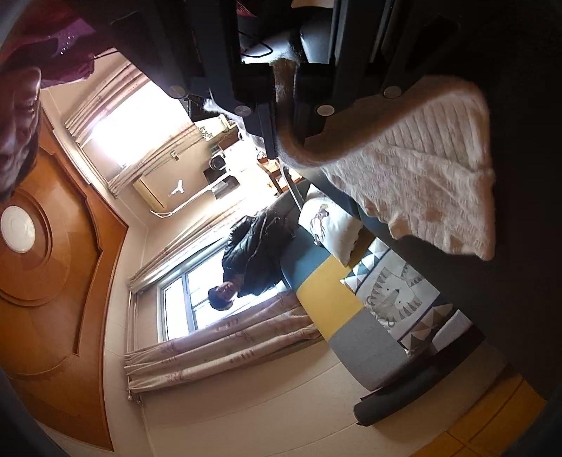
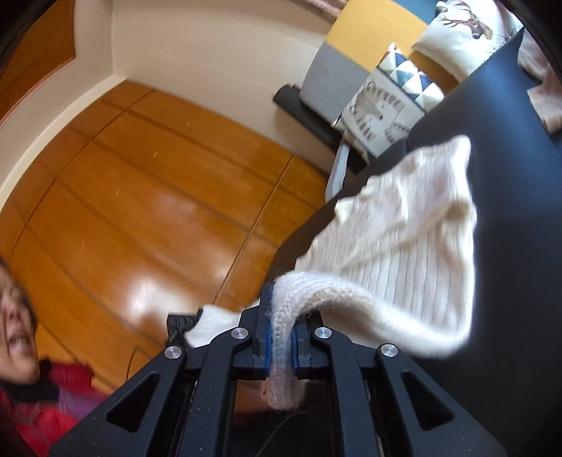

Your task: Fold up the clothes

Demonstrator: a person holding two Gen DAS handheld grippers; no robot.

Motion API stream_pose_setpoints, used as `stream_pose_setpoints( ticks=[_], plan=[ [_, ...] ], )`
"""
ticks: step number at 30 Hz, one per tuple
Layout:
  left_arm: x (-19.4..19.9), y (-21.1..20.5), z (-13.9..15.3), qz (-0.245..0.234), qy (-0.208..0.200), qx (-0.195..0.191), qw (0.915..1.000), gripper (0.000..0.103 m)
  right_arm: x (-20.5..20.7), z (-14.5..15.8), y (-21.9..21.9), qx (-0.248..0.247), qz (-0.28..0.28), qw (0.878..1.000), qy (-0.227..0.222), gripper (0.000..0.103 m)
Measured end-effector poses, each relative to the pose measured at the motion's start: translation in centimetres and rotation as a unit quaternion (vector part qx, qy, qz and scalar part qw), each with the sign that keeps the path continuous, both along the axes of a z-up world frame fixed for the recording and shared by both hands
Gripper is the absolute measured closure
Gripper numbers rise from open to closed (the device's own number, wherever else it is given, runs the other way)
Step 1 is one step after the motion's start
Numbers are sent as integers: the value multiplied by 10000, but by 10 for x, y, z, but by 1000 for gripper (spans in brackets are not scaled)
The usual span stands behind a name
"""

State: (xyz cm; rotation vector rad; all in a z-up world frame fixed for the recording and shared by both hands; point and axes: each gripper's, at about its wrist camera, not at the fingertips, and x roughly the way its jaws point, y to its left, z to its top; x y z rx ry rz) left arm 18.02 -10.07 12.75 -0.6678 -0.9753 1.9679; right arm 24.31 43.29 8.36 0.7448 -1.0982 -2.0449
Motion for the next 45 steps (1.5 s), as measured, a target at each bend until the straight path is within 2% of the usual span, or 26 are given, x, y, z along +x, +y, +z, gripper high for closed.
stream_pose_setpoints(
  ticks=[5, 9, 11, 15, 19, 21, 25, 27, 30, 32, 36, 39, 43, 45],
  plan=[
    [-71, -2, -11, 264, -159, -66, 9995, 97, -71, 6, 9, 18, -327, 9990, -301, 95],
    [-125, 11, -37, 391, -506, -245, 9977, 97, -128, -8, 12, 104, -543, 9955, -766, 95],
    [-149, 12, -54, 453, -808, -134, 9956, 97, -153, -19, 10, 167, -615, 9926, -1035, 95],
    [-193, 11, -91, 646, -1509, 165, 9863, 97, -194, -51, 16, 26, -968, 9796, -1763, 94],
    [-221, 3, -125, 913, -2224, 392, 9699, 91, -218, -90, 28, -416, -1230, 9622, -2394, 90],
    [-226, -2, -134, 1056, -2347, 387, 9656, 90, -223, -100, 33, -600, -1320, 9583, -2461, 86],
    [-233, -3, -140, 1165, -2332, 376, 9647, 87, -227, -99, 34, -816, -1324, 9617, -2258, 59],
    [-234, 3, -141, 1095, -2348, 233, 9656, 86, -227, -92, 34, -783, -1273, 9661, -2106, 54],
    [-229, 11, -136, 970, -2301, -222, 9681, 84, -224, -80, 35, -492, -1325, 9731, -1819, 50],
    [-221, 9, -126, 958, -2232, -574, 9684, 83, -220, -67, 36, 78, -1415, 9745, -1742, 49],
    [-221, 12, -115, 972, -2071, -1253, 9654, 82, -226, -47, 26, 1668, -1334, 9620, -1700, 49],
    [-228, 19, -108, 851, -2081, -1646, 9604, 79, -234, -47, 12, 2058, -918, 9599, -1669, 49],
    [-238, 32, -102, 664, -2035, -2214, 9514, 79, -242, -50, -5, 2688, -713, 9454, -1701, 49],
    [-242, 39, -102, 557, -2051, -2420, 9467, 79, -248, -55, -14, 2921, -620, 9387, -1724, 65]
  ],
)
